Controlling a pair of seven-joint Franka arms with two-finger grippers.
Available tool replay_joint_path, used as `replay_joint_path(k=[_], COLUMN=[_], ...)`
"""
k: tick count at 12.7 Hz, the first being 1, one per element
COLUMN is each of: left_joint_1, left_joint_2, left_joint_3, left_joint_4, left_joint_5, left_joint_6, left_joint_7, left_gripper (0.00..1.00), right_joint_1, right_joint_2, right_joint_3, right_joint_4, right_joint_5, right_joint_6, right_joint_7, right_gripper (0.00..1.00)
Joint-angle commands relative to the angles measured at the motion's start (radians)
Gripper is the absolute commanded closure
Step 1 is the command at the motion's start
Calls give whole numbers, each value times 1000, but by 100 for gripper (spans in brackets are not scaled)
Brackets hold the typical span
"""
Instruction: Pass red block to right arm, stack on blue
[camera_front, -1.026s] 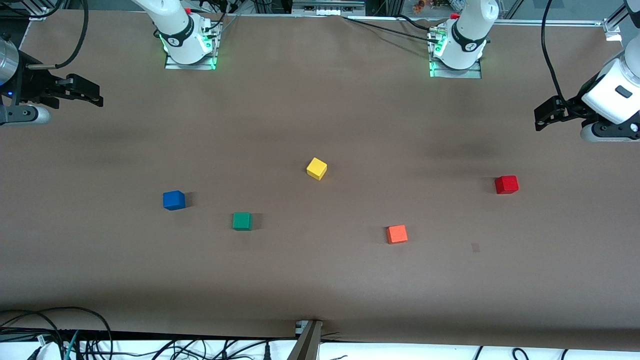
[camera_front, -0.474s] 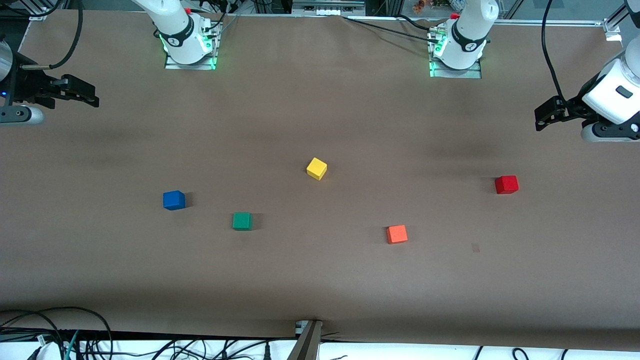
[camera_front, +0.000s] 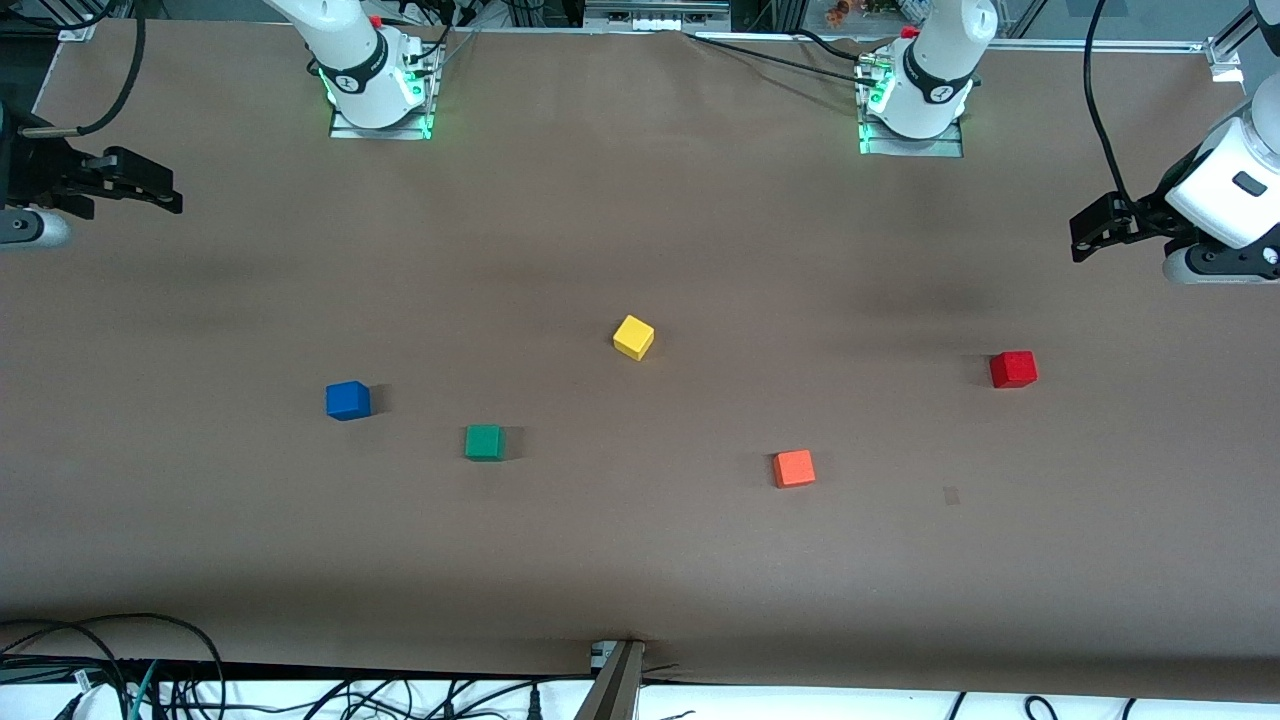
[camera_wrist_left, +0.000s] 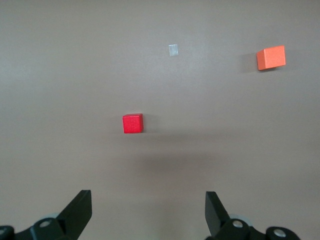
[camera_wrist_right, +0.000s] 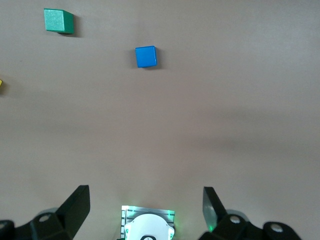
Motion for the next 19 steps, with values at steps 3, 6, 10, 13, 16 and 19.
replay_joint_path(k=[3,6,10,13,16,19], left_joint_1=[8,8,10,8,10,13], left_joint_2=[12,12,12,12,12,12], left_joint_3=[-2,-2,-2,-2,-2,0], left_joint_4=[31,31,31,31,31,25], left_joint_5=[-12,-12,-12,-12,-12,-10], left_joint_6=[-24,-24,-24,-24,-24,-24], left_joint_7=[19,19,19,19,20,23], left_gripper=[0,0,0,0,0,0], right_joint_1=[-7,-5,5,5,5,7], right_joint_2=[19,19,19,20,20,25], right_joint_3=[2,-3,2,5,5,5], right_joint_4=[24,24,24,24,24,24], right_joint_5=[0,0,0,0,0,0], right_joint_6=[-4,-4,13,21,21,21], right_joint_7=[-16,-10,-5,-5,-4,-2], right_gripper=[0,0,0,0,0,0])
